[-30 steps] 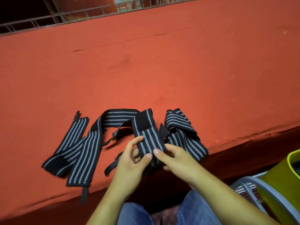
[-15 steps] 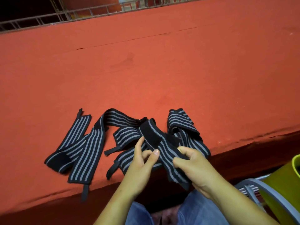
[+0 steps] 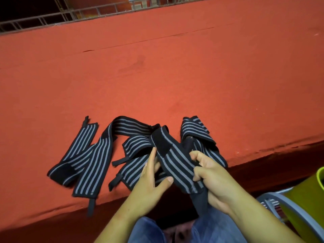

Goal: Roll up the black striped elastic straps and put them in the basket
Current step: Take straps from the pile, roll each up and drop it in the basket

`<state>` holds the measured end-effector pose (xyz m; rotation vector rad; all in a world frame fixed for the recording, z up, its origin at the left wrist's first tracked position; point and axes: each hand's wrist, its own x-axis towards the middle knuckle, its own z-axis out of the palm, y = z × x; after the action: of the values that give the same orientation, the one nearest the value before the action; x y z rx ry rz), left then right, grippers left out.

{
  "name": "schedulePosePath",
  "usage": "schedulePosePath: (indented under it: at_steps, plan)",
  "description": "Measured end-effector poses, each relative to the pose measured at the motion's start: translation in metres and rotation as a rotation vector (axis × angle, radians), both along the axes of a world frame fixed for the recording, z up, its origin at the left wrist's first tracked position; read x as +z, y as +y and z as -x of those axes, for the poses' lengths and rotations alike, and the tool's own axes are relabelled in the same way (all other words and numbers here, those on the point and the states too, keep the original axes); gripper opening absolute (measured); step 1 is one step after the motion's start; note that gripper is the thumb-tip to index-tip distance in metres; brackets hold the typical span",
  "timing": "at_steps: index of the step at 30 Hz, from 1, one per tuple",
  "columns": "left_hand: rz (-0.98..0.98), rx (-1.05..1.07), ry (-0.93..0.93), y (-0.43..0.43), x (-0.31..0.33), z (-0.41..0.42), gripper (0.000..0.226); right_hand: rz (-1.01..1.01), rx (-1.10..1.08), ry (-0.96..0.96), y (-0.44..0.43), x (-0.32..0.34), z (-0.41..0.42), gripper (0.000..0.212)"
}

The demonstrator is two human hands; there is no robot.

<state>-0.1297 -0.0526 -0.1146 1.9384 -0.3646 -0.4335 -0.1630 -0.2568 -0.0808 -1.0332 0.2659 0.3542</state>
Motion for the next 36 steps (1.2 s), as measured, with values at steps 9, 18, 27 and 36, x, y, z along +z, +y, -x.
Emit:
schedulePosePath:
  at_steps: [9, 18, 27, 36]
  plan:
    - [-0.569, -0.149, -0.501, 0.007, -0.021, -0.021, 0.062, 0.031, -0.115, 0.057, -0.006, 0.007, -0.009, 0.063]
    - [-0.893, -0.115, -0.781, 0.012, -0.031, -0.032, 0.058, -0.111, -0.197, 0.095, -0.015, 0.037, -0.012, 0.033]
    - [-0.782, 0.212, -0.607, 0.078, -0.011, -0.064, 0.048, 0.272, -0.156, 0.127, -0.031, 0.028, 0.004, 0.018]
    - [-0.489, 0.360, -0.705, 0.070, 0.018, -0.051, 0.046, 0.267, -0.153, 0.064, -0.027, 0.011, 0.003, 0.047]
